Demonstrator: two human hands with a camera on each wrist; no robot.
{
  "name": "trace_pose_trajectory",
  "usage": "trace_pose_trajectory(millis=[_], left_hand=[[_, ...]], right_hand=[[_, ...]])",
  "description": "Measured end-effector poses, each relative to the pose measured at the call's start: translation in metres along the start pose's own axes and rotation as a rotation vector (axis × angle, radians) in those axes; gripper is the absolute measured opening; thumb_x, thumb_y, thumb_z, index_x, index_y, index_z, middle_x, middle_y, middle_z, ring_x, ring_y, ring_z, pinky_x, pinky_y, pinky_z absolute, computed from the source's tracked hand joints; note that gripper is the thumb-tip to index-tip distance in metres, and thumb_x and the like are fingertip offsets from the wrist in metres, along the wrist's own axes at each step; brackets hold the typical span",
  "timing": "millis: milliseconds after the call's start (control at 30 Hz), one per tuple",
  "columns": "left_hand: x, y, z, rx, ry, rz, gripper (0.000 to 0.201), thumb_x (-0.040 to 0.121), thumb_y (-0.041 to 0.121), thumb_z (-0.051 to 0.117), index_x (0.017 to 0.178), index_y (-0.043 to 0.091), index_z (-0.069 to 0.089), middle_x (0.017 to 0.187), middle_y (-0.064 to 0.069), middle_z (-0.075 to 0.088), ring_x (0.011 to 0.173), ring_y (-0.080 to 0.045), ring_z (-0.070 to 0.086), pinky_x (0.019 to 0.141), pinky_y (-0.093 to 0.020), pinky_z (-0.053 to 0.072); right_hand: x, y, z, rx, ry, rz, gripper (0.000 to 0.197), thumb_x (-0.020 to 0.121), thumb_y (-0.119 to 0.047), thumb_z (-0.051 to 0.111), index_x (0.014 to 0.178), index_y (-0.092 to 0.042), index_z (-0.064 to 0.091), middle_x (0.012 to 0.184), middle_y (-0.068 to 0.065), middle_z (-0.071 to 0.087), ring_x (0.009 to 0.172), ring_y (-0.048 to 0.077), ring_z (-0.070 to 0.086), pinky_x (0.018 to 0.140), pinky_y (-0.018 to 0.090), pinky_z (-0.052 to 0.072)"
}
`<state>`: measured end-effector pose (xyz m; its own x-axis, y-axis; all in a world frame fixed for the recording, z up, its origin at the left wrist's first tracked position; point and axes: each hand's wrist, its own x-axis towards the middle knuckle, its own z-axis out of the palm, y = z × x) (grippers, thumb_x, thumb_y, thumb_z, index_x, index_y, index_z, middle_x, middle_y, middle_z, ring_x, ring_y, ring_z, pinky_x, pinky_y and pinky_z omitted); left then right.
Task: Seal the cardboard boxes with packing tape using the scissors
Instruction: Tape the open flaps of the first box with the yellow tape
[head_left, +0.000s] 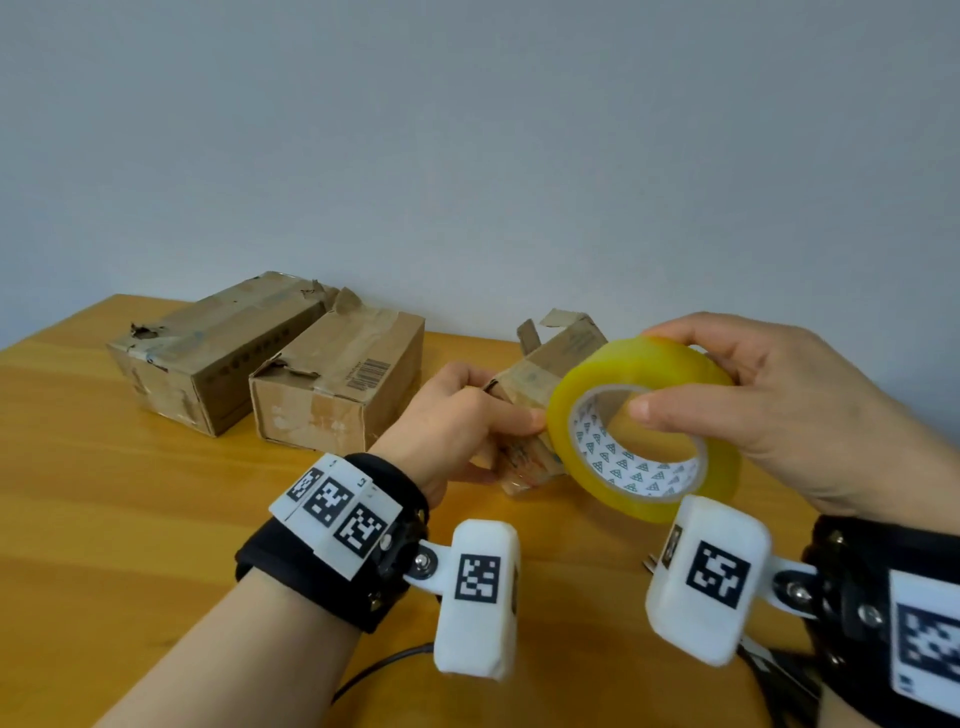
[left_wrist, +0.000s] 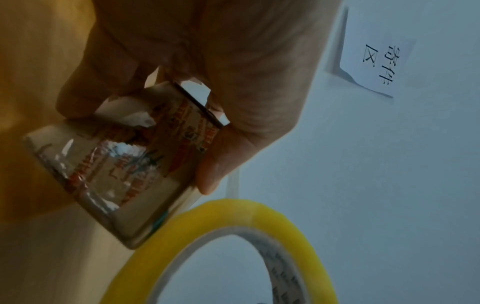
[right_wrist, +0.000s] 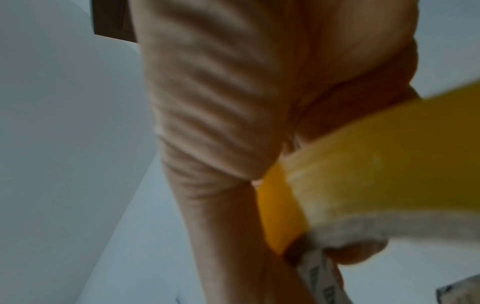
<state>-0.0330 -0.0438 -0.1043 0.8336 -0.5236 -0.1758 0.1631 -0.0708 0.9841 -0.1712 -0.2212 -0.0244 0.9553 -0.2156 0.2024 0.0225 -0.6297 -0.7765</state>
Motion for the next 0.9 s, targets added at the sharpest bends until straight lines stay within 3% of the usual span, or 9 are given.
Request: trace_pose_trajectory(millis=[200, 333, 467, 567, 633, 767, 833, 900], left_hand=[[-0.003, -0.001, 0.008, -0.001, -0.054, -0.051, 0.040, 0.074, 0.015, 0.082, 0.105, 0.016, 0.057, 0.082, -0.009, 0.070, 0.079, -0.030, 0.067, 0.069, -0.044, 0.059], [-0.002, -0.001, 0.003, -0.026, -0.053, -0.062, 0.034, 0.077, 0.019, 0.081, 0.095, 0.014, 0.052, 0.075, -0.009, 0.069, 0.069, -0.030, 0.065, 0.072, -0.052, 0.060], [-0.005, 0.002, 0.002, 0.002, -0.146, -0.103, 0.032, 0.089, 0.026, 0.069, 0.106, 0.000, 0.068, 0.087, -0.014, 0.073, 0.074, -0.030, 0.068, 0.081, -0.053, 0.059], [-0.006, -0.002, 0.001, 0.041, -0.137, -0.169, 0.023, 0.089, 0.029, 0.069, 0.097, 0.008, 0.068, 0.087, -0.010, 0.069, 0.074, -0.031, 0.066, 0.085, -0.053, 0.058], [-0.006, -0.005, 0.000, 0.141, -0.133, -0.174, 0.026, 0.087, 0.037, 0.071, 0.097, 0.016, 0.059, 0.092, -0.007, 0.066, 0.081, -0.029, 0.064, 0.086, -0.053, 0.057], [-0.002, -0.007, -0.001, 0.398, -0.111, -0.085, 0.050, 0.082, 0.055, 0.068, 0.117, 0.024, 0.048, 0.108, 0.000, 0.064, 0.098, -0.020, 0.062, 0.088, -0.043, 0.052], [0.003, -0.011, -0.001, 0.568, -0.056, -0.031, 0.067, 0.074, 0.069, 0.063, 0.121, 0.024, 0.049, 0.121, -0.002, 0.056, 0.110, -0.024, 0.055, 0.097, -0.046, 0.045], [0.005, -0.013, -0.001, 0.654, 0.016, 0.047, 0.069, 0.078, 0.065, 0.063, 0.131, 0.026, 0.044, 0.136, -0.001, 0.043, 0.125, -0.026, 0.042, 0.107, -0.048, 0.037]], right_hand=[[-0.005, -0.008, -0.004, -0.049, 0.046, 0.049, 0.033, 0.064, -0.034, 0.083, 0.096, -0.033, 0.076, 0.088, -0.005, 0.078, 0.086, 0.017, 0.073, 0.093, 0.052, 0.054], [-0.006, -0.008, -0.006, -0.144, 0.029, 0.135, 0.039, 0.055, -0.043, 0.085, 0.093, -0.037, 0.077, 0.086, -0.010, 0.077, 0.088, 0.014, 0.072, 0.093, 0.049, 0.054], [-0.003, -0.010, -0.002, -0.156, 0.044, 0.160, 0.039, 0.057, -0.045, 0.084, 0.095, -0.037, 0.077, 0.086, -0.014, 0.077, 0.086, 0.009, 0.072, 0.093, 0.044, 0.055], [-0.004, -0.011, 0.000, -0.193, -0.005, 0.193, 0.047, 0.056, -0.048, 0.084, 0.102, -0.038, 0.076, 0.090, -0.015, 0.077, 0.087, 0.008, 0.073, 0.093, 0.044, 0.055], [-0.005, -0.011, -0.001, -0.193, 0.001, 0.201, 0.053, 0.053, -0.053, 0.084, 0.104, -0.040, 0.075, 0.092, -0.016, 0.077, 0.089, 0.007, 0.073, 0.094, 0.044, 0.054], [-0.006, -0.010, -0.003, -0.209, 0.061, 0.186, 0.057, 0.053, -0.060, 0.085, 0.106, -0.043, 0.072, 0.103, -0.017, 0.073, 0.100, 0.003, 0.066, 0.096, 0.039, 0.050], [-0.004, -0.009, 0.000, -0.245, 0.041, 0.206, 0.051, 0.058, -0.055, 0.084, 0.105, -0.043, 0.070, 0.106, -0.016, 0.072, 0.100, 0.004, 0.065, 0.096, 0.039, 0.050], [-0.001, -0.008, 0.003, -0.278, 0.021, 0.221, 0.053, 0.057, -0.057, 0.083, 0.106, -0.045, 0.069, 0.105, -0.015, 0.073, 0.099, 0.006, 0.068, 0.096, 0.042, 0.051]])
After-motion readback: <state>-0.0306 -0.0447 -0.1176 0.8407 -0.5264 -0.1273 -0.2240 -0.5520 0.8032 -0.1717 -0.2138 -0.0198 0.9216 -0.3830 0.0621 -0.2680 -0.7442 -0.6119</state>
